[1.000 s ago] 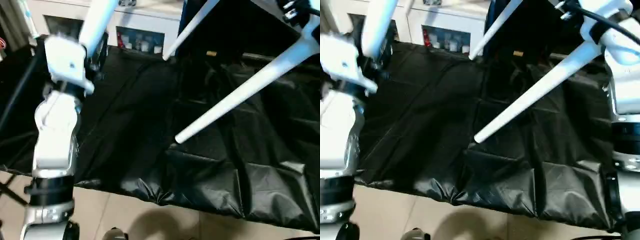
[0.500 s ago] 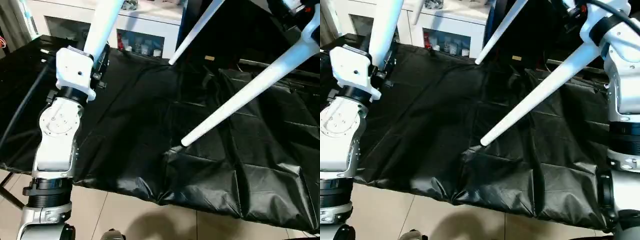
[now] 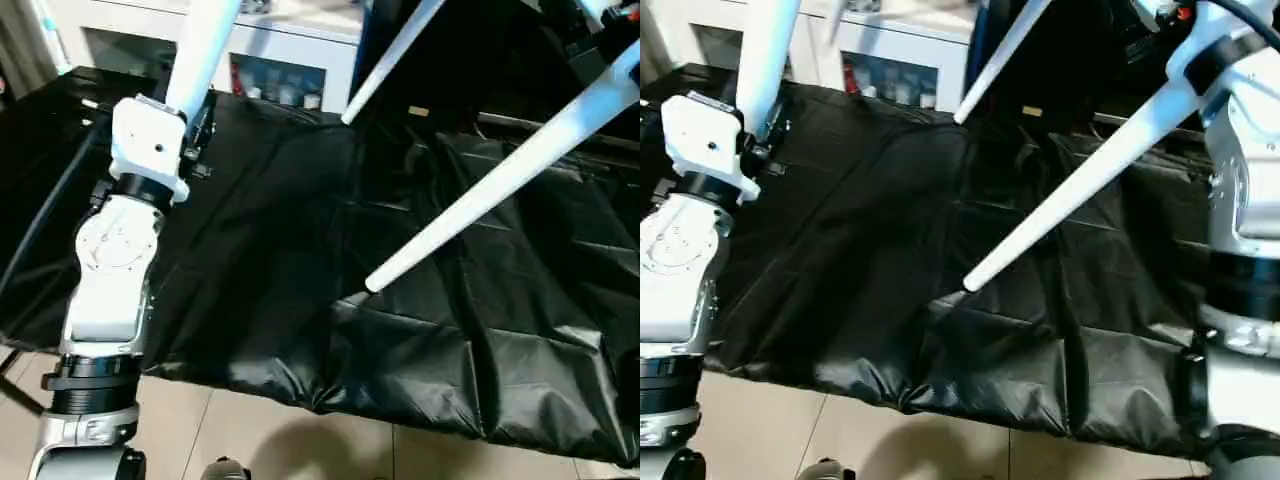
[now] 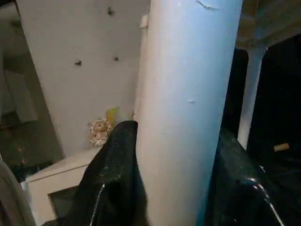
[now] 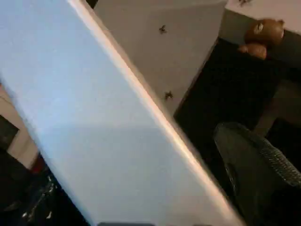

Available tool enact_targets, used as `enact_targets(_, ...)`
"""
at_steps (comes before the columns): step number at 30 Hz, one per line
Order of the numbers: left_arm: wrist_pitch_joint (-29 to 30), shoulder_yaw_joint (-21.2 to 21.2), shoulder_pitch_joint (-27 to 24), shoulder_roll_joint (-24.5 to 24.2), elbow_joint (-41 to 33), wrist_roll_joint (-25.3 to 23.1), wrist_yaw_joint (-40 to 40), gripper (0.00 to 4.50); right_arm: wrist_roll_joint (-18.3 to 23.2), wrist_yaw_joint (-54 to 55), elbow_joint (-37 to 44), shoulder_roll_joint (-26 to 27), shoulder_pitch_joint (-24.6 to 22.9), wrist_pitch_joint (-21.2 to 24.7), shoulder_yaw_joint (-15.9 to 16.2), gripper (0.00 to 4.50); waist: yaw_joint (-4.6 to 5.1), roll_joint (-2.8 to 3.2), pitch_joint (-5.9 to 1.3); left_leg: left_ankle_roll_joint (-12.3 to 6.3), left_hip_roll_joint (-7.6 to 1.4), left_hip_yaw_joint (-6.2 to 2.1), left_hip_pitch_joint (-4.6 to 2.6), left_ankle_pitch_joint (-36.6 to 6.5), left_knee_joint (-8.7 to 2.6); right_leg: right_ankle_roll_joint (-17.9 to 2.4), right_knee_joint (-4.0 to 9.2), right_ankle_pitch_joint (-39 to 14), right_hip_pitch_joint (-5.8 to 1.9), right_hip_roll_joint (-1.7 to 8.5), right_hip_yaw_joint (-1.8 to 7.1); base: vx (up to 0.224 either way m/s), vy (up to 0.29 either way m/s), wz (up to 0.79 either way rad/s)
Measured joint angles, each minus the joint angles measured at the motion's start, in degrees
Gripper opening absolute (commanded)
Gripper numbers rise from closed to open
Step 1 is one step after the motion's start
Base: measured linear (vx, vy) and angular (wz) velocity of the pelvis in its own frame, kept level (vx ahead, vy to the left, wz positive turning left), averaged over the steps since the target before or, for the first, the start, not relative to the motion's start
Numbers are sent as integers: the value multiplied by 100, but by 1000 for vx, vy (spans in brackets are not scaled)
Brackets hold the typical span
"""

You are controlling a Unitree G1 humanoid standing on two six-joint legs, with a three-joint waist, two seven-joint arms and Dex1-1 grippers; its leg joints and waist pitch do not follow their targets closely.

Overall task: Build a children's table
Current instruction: Flip table

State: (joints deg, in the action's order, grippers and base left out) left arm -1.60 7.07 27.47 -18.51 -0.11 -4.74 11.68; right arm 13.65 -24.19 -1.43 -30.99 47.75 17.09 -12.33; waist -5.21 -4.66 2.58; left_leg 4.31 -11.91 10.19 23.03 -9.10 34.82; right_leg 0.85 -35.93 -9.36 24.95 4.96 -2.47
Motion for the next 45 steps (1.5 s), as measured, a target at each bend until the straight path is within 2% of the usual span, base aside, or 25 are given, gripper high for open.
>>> enact_targets(4,-6,49,-2,-35,53,-5,0,172,30,-185,330,-64,-184,35,16,399,42,18,12,0,-1,1,-1,0,-1,-2,0,1,3,-5,4,0,0,0)
enact_targets(11,-5,16,-17,-38,190,-11,3,172,-132,-199,401,-135,-269,30,107,399,25,21,14,3,-1,-7,-9,1,5,14,-1,-2,2,-11,7,0,0,0)
enact_targets(13,1,-29,-17,-38,267,-11,9,171,-315,-199,383,-176,-251,-41,194,439,24,22,13,3,-1,-11,-10,1,6,15,-1,-2,1,-11,9,0,0,0)
enact_targets(14,40,-43,-18,-24,327,-9,11,170,-448,-296,338,-233,-241,-217,309,439,24,21,13,3,0,-13,-9,2,8,16,-2,-2,2,-11,9,0,0,0)
enact_targets(17,324,160,-10,-47,674,9,-73,167,-154,-1097,738,-140,-63,-848,703,450,45,37,4,3,-1,-21,-26,1,6,16,-14,-1,1,-17,6,0,0,0)
enact_targets(20,381,119,-42,43,760,81,-71,162,-151,-1278,805,-154,84,-1062,900,450,-12,-32,7,3,-7,-42,-11,2,13,15,-5,-1,-8,-38,0,0,0,0)
enact_targets(22,428,54,-51,38,811,117,-45,161,-163,-1321,780,-141,84,-1104,1018,450,-49,-53,19,4,-8,-40,6,2,19,11,5,1,-8,-46,18,0,0,0)
enact_targets(25,406,55,-60,75,816,162,-79,160,-306,-1327,654,-114,87,-1248,1101,450,-13,-91,30,3,-8,-45,16,1,27,-20,15,23,-6,-46,21,0,0,0)
enact_targets(30,391,67,-63,18,807,154,-74,159,-358,-1375,519,-84,97,-1596,1100,450,-7,-89,33,3,-8,-38,13,1,15,-21,15,19,-1,-58,15,0,0,0)
enact_targets(33,382,63,-63,-3,807,156,-78,159,-13,-1447,656,71,56,-1487,1065,450,6,-87,34,4,-8,-40,7,1,15,-21,10,19,-3,-61,16,0,0,0)
enact_targets(36,373,42,-64,-16,809,158,-75,159,317,-1653,1005,-4,-260,-1004,1055,450,-9,-88,33,4,-9,-45,6,2,17,-20,17,19,-12,-59,19,0,0,0)
enact_targets(39,374,56,-87,-49,816,166,-73,159,512,-1948,1367,-292,-1066,-389,1157,450,-18,-88,33,4,-15,-48,2,1,16,-19,29,20,-24,-58,20,0,0,0)
enact_targets(41,373,67,-93,-59,817,172,-73,159,708,-1983,1493,-178,-1727,-197,1232,450,-11,-79,38,4,-15,-49,-2,1,14,-17,31,20,-27,-59,16,0,0,0)
enact_targets(44,351,76,-89,-62,818,177,-72,159,863,-1853,1423,199,-2425,-115,1296,450,5,-58,44,4,-14,-50,0,2,11,-7,27,14,-14,-60,16,0,0,0)
enact_targets(45,341,71,-88,-61,818,178,-72,159,865,-1831,1371,237,-2529,-116,1303,450,6,-53,47,4,-14,-49,0,2,11,-4,27,12,-13,-60,16,0,0,0)
